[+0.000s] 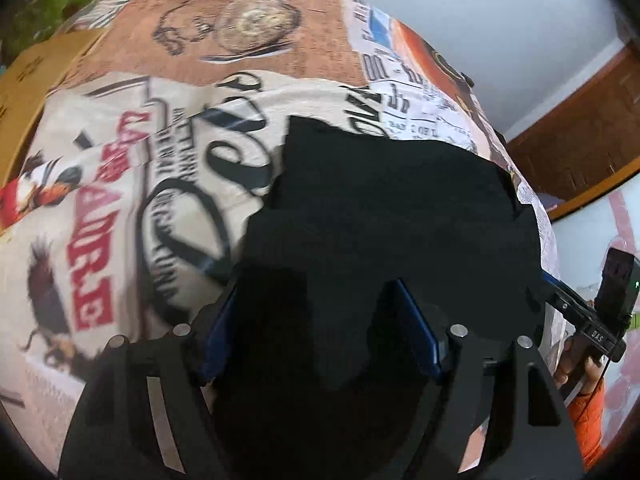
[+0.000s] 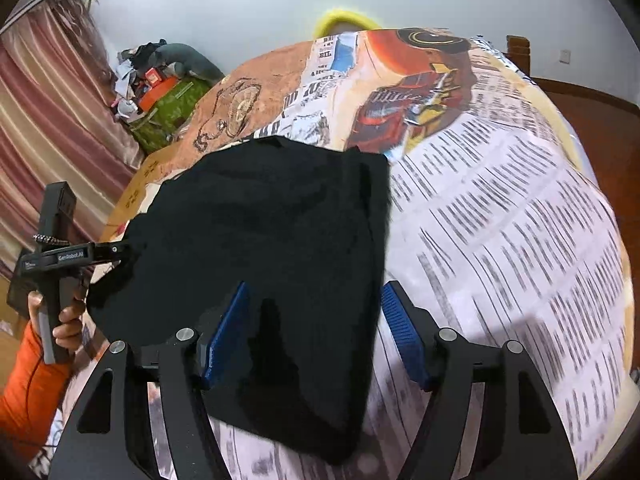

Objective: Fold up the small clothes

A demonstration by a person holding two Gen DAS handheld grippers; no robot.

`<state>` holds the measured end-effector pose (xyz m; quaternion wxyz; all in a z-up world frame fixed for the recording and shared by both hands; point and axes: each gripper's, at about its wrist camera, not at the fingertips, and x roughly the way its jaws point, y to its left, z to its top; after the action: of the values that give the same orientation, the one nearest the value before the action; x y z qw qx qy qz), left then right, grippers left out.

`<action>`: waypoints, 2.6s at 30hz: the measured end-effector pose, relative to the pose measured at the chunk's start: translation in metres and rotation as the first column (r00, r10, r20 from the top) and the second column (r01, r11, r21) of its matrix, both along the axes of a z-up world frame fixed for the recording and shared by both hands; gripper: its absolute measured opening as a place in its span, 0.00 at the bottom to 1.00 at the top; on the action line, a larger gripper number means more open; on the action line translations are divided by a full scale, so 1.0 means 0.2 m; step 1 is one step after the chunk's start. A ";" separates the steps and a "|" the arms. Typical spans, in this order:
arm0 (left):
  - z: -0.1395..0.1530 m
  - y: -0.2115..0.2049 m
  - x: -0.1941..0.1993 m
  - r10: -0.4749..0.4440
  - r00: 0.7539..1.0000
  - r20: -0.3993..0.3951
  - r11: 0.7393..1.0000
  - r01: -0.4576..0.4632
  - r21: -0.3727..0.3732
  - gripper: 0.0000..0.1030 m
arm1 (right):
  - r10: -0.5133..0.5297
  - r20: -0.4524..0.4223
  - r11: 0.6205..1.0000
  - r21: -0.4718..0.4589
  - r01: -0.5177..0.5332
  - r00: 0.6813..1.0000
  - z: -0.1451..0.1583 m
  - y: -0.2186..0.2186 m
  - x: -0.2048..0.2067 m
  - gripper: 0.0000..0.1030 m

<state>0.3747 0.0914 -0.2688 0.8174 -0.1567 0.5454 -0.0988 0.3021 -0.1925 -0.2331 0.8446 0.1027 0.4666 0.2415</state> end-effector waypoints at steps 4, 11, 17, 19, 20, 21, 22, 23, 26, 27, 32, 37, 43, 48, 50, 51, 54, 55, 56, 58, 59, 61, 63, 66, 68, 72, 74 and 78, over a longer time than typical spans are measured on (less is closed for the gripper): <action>-0.01 -0.03 0.03 -0.022 1.000 0.009 0.999 0.022 0.029 0.56 | 0.008 0.013 1.000 -0.003 -0.008 1.000 -0.02 0.04 0.05 0.62; 0.02 0.07 0.00 0.054 0.998 0.011 0.997 -0.053 -0.051 0.20 | -0.002 0.028 1.000 -0.023 0.003 1.000 -0.02 0.05 0.07 0.14; 0.19 0.07 -0.12 0.038 0.995 0.094 0.999 -0.034 -0.036 0.14 | 0.007 0.079 1.000 -0.009 -0.006 0.997 0.12 0.04 -0.02 0.08; 0.28 0.07 -0.18 0.030 0.991 0.129 0.999 -0.026 -0.029 0.13 | 0.016 0.100 1.000 -0.010 -0.015 0.995 0.18 0.06 -0.05 0.07; 0.32 0.07 -0.21 0.027 0.989 0.146 0.999 -0.024 -0.020 0.13 | 0.025 0.115 1.000 -0.013 -0.023 0.993 0.22 0.08 -0.07 0.07; 0.37 0.07 -0.23 0.025 0.986 0.163 1.000 -0.024 -0.007 0.13 | 0.031 0.128 0.999 -0.016 -0.029 0.991 0.25 0.09 -0.08 0.07; 0.41 0.07 -0.26 0.025 0.983 0.182 1.000 -0.027 0.007 0.13 | 0.039 0.143 0.999 -0.021 -0.036 0.989 0.29 0.11 -0.10 0.07; 0.45 0.08 -0.29 0.027 0.979 0.203 0.999 -0.032 0.020 0.13 | 0.048 0.157 0.999 -0.024 -0.045 0.986 0.33 0.13 -0.12 0.07; 0.58 0.13 -0.38 0.041 0.964 0.261 0.997 -0.055 0.047 0.13 | 0.067 0.194 0.998 -0.021 -0.064 0.979 0.43 0.19 -0.16 0.06; 0.62 0.16 -0.42 0.050 0.958 0.281 0.996 -0.067 0.052 0.13 | 0.074 0.211 0.997 -0.020 -0.071 0.975 0.46 0.21 -0.18 0.06; 0.80 0.33 -0.55 0.098 0.932 0.349 0.988 -0.133 0.078 0.13 | 0.102 0.269 0.994 0.016 -0.110 0.958 0.61 0.35 -0.23 0.06; 0.85 0.53 -0.62 0.152 0.921 0.359 0.973 -0.204 0.111 0.13 | 0.132 0.283 0.986 0.063 -0.156 0.950 0.63 0.53 -0.25 0.06; 0.69 0.76 -0.59 0.223 0.932 0.286 0.957 -0.265 0.119 0.13 | 0.177 0.237 0.976 0.080 -0.200 0.955 0.50 0.76 -0.21 0.06; 0.40 0.89 -0.46 0.257 0.953 0.161 0.956 -0.275 0.099 0.13 | 0.196 0.161 0.976 0.062 -0.208 0.967 0.34 0.90 -0.14 0.06; 0.29 0.90 -0.41 0.262 0.957 0.123 0.956 -0.274 0.100 0.13 | 0.197 0.118 0.978 0.045 -0.203 0.973 0.25 0.93 -0.09 0.06; 0.24 0.91 -0.38 0.262 0.959 0.105 0.956 -0.273 0.111 0.13 | 0.193 0.102 0.980 0.037 -0.197 0.976 0.22 0.93 -0.07 0.06; 0.10 0.91 -0.29 0.257 0.965 0.055 0.951 -0.263 0.164 0.14 | 0.170 0.070 0.985 -0.029 -0.168 0.983 0.12 0.93 0.00 0.07; 0.07 0.91 -0.27 0.259 0.965 0.046 0.949 -0.263 0.172 0.15 | 0.166 0.053 0.985 -0.047 -0.164 0.985 0.08 0.92 0.02 0.08; 0.05 0.92 -0.25 0.265 0.964 0.036 0.948 -0.267 0.176 0.16 | 0.160 0.042 0.986 -0.057 -0.158 0.986 0.06 0.91 0.04 0.09; 0.03 0.93 -0.22 0.275 0.961 0.033 0.944 -0.277 0.178 0.21 | 0.154 0.029 0.986 -0.070 -0.152 0.988 0.03 0.90 0.06 0.15; 0.04 0.93 -0.21 0.283 0.958 0.038 0.940 -0.285 0.187 0.22 | 0.151 0.029 0.986 -0.075 -0.148 0.988 0.03 0.88 0.06 0.19; 0.07 0.94 -0.21 0.300 0.952 0.058 0.928 -0.306 0.212 0.28 | 0.129 0.038 0.987 -0.100 -0.125 0.991 0.04 0.86 0.05 0.28; 0.11 0.96 -0.23 0.322 0.944 0.068 0.921 -0.329 0.210 0.33 | 0.125 0.068 0.984 -0.137 -0.114 0.990 0.07 0.86 0.04 0.29; 0.22 0.98 -0.28 0.339 0.932 0.127 0.916 -0.358 0.181 0.43 | 0.142 0.136 0.973 -0.200 -0.113 0.980 0.14 0.88 -0.01 0.29; 0.28 0.96 -0.32 0.328 0.929 0.171 0.919 -0.356 0.172 0.47 | 0.170 0.184 0.968 -0.217 -0.128 0.968 0.19 0.91 -0.03 0.31; 0.30 0.88 -0.35 0.265 0.946 0.185 0.944 -0.294 0.152 0.60 | 0.248 0.235 0.956 -0.217 -0.198 0.940 0.24 1.00 -0.08 0.42; 0.27 0.83 -0.33 0.229 0.958 0.174 0.945 -0.261 0.195 0.63 | 0.288 0.232 0.945 -0.228 -0.236 0.929 0.23 1.07 -0.08 0.45; 0.15 0.81 -0.27 0.237 0.962 0.136 0.924 -0.266 0.273 0.64 | 0.307 0.199 0.930 -0.268 -0.250 0.930 0.12 1.14 0.00 0.50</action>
<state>0.3202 0.2528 -0.2397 0.8638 -0.0992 0.4874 0.0799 0.3015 0.0353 -0.2093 0.8573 -0.0966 0.3974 0.3126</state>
